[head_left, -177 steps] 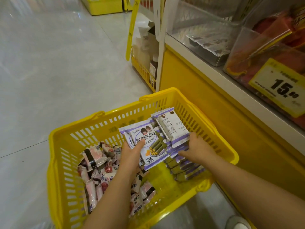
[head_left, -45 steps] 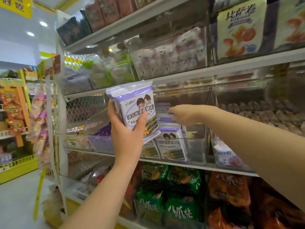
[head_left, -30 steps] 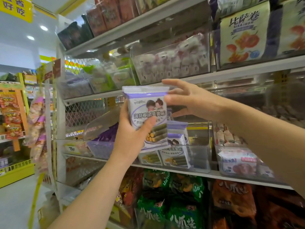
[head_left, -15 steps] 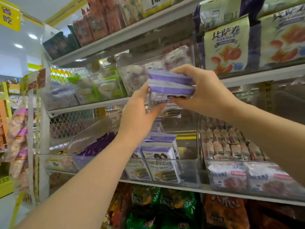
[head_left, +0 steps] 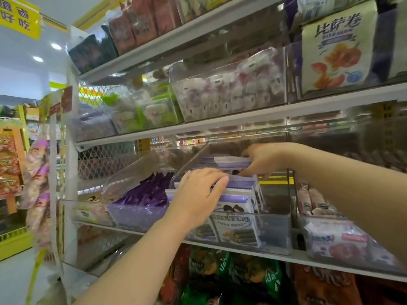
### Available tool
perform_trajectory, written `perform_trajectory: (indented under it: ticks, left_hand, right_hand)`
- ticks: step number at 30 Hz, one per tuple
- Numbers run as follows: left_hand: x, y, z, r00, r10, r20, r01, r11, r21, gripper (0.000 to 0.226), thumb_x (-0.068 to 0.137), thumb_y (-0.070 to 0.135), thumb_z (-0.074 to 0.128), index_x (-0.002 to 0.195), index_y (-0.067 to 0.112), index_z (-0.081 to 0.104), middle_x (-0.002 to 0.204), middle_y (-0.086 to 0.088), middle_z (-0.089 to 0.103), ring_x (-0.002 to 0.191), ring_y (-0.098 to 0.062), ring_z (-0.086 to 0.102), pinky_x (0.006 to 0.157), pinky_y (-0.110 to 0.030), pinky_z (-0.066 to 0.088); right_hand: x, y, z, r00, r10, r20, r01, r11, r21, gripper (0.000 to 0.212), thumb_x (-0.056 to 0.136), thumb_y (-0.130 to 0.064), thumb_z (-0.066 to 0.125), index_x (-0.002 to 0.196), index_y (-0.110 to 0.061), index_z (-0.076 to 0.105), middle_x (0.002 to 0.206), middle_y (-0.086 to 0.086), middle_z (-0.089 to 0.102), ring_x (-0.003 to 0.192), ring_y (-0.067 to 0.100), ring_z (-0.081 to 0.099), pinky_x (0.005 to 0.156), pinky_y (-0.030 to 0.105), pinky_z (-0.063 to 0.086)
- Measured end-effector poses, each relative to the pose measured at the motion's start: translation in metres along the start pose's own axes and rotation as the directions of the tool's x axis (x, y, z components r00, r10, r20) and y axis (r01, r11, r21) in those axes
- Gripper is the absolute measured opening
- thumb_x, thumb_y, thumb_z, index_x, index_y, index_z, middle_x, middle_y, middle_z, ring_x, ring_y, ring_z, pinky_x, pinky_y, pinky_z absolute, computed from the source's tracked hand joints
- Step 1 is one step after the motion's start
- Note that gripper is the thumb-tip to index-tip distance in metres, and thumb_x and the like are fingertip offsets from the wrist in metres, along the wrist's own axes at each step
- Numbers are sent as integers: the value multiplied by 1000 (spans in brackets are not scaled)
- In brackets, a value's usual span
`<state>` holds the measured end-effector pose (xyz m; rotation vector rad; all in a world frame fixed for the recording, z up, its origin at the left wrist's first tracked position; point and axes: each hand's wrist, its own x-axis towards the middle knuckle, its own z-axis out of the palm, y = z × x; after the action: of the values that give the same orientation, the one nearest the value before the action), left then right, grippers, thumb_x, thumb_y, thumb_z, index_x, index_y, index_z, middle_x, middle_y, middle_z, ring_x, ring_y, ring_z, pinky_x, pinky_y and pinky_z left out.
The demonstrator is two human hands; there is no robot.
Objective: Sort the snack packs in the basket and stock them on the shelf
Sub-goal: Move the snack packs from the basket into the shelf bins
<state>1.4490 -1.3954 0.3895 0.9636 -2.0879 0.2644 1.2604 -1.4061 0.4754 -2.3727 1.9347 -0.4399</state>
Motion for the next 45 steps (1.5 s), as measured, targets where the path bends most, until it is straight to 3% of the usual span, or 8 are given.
perform_trajectory:
  ticks: [5,10,13,16,24,30,36,45]
  left_hand:
    - [-4,-2,4,1000,4,-5,-4,1000,8,37,103,36,34,126,29,61,128,17,59,122,-3,47,109,-45,29]
    - [-16,-5,-2,993,19,-113,-18,1000,12,35,102,38,36,127,31,60,127,19,58,123,0,44,114,-45,22]
    - [-33,-16,-8,964,8,-266,-4,1000,17,33,98,32,40,118,26,65,118,13,63,114,-3,51,113,-45,25]
    - [-60,-38,-13,917,-36,-398,39,999,-1,25,96,22,47,108,20,69,105,8,65,100,-6,53,106,-47,35]
    - [-197,-130,-14,820,-298,-488,301,951,-76,27,91,21,44,98,15,69,95,7,64,91,-21,62,86,-51,48]
    - [-320,-193,15,676,-580,-453,568,803,-180,24,90,18,45,98,18,68,93,12,59,93,-12,58,83,-30,45]
    - [-419,-244,66,533,-793,-294,781,596,-190,24,91,18,48,101,14,69,99,-1,69,94,-15,61,82,-28,44]
    - [-528,-275,152,32,-966,257,982,-18,-189,37,99,18,49,136,13,50,142,-6,49,121,-23,52,97,-35,44]
  right_hand:
    - [14,-6,8,952,133,275,-162,983,87,64,94,-59,39,143,-17,40,150,7,36,134,30,39,98,45,44]
    - [-2,-15,8,970,-150,-193,126,983,-134,49,97,-52,38,126,-18,58,127,7,61,111,23,56,96,35,43]
    - [-16,-37,20,804,-344,-485,290,939,-186,27,93,-39,52,112,-23,63,106,-1,68,100,22,61,84,38,50]
    - [-25,-77,45,665,-506,-549,443,859,-255,19,91,-29,56,105,-23,66,94,-5,68,91,18,61,77,38,51]
    - [-11,-168,198,701,-614,-363,617,777,-123,17,90,-29,55,102,-26,66,97,-7,69,91,19,63,74,37,52]
    - [5,-192,366,780,-625,-16,625,780,11,16,89,-27,54,101,-26,64,98,-4,69,94,21,63,70,32,47]
    - [20,-208,512,714,-596,368,611,787,90,21,89,-25,52,107,-23,63,101,2,69,96,26,63,75,38,53]
    - [32,-205,650,671,-417,613,411,897,160,62,87,-30,64,142,-15,38,143,10,42,130,27,43,107,36,37]
